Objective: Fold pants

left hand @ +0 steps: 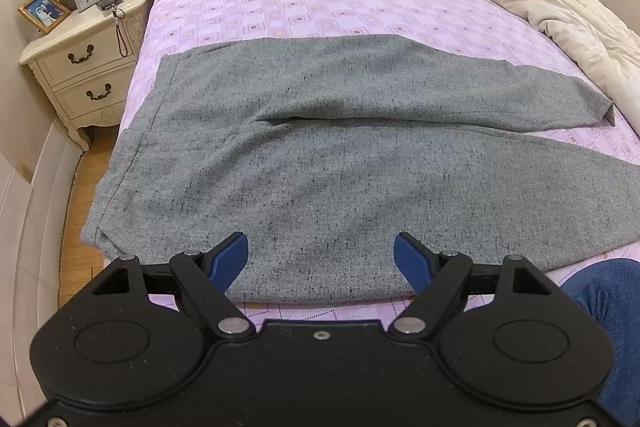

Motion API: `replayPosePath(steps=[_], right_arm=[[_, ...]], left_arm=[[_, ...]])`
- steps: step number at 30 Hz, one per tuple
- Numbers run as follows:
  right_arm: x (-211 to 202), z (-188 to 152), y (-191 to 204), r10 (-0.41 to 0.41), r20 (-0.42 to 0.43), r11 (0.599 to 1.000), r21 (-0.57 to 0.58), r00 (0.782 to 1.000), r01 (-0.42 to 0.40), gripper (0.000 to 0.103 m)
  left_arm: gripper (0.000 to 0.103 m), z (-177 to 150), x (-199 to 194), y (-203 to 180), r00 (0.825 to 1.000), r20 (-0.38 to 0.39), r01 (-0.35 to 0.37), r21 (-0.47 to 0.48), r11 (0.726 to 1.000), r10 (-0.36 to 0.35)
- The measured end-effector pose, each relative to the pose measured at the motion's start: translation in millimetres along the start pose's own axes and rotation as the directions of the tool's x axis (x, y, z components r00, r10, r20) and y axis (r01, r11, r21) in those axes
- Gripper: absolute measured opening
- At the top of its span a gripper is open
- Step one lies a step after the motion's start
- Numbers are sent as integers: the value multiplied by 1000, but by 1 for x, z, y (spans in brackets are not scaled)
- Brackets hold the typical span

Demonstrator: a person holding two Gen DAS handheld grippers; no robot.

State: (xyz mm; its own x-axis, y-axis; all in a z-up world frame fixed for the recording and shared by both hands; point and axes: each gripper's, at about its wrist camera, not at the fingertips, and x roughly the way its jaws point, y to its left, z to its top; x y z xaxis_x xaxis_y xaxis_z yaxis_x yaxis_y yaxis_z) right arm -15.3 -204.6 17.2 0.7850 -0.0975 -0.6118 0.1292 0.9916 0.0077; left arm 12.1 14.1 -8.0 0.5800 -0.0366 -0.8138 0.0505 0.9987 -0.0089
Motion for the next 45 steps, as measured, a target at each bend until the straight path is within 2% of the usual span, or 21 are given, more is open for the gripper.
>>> replayPosePath(steps=[17,21,29,33,39,45], right_arm=[[5,-2,-9,26,3,999,35,1000,-26,37],[9,4,-19,-11,22,999,35,1000,11,37],[16,27,-61,-98,148,995,34,984,94,37],[29,37,-90,-95,240,994,71,966,80,37],[78,53,-132,-163,166,980,141,973,140,37],[135,59,-165,-231,60,961,169,971,219,37]], left_arm=[[80,0,3,0,1000,-5,4,-2,1000,-4],[78,6,6,1,1000,-10,13,-6,1000,-13],[78,33,11,1,999,47,2,2,1000,-2],[78,54,18,1,996,85,-10,4,1000,10],[78,86,40,-5,991,133,-31,15,999,28],[78,104,74,-20,990,140,-40,43,998,34]])
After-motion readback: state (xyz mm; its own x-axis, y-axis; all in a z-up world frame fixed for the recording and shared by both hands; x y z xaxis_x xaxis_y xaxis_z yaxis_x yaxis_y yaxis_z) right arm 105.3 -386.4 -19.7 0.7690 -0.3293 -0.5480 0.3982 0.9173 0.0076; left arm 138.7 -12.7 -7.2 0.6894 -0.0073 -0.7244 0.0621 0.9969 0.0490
